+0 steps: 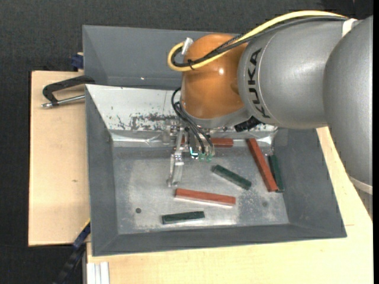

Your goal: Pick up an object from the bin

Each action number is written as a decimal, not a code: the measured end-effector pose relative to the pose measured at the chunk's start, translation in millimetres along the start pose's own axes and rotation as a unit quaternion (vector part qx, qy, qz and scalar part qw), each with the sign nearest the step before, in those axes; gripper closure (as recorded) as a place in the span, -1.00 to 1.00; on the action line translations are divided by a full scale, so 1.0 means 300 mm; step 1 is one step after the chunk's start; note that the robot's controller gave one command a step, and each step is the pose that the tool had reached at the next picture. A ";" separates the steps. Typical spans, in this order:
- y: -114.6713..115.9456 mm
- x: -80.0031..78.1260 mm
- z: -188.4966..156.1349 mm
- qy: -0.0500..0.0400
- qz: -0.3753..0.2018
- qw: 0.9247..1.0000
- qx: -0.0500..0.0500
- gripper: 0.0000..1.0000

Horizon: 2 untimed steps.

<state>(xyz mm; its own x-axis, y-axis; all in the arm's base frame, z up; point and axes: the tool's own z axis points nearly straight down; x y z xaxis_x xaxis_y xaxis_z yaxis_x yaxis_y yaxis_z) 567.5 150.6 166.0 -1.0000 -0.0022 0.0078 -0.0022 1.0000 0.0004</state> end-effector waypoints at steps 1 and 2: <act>-0.002 -0.006 -0.015 -0.004 0.001 1.000 -0.001 -1.00; -0.061 0.095 0.028 -0.007 -0.029 1.000 -0.001 -1.00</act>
Offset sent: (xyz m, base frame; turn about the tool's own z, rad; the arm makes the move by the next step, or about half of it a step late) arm -0.0702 -0.0460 -0.0280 -0.1279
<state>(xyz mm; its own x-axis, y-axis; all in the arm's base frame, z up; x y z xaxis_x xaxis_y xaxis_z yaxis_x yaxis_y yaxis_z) 539.1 132.2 157.8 -0.9982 -0.0605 -0.0057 -0.0605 0.9982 0.0026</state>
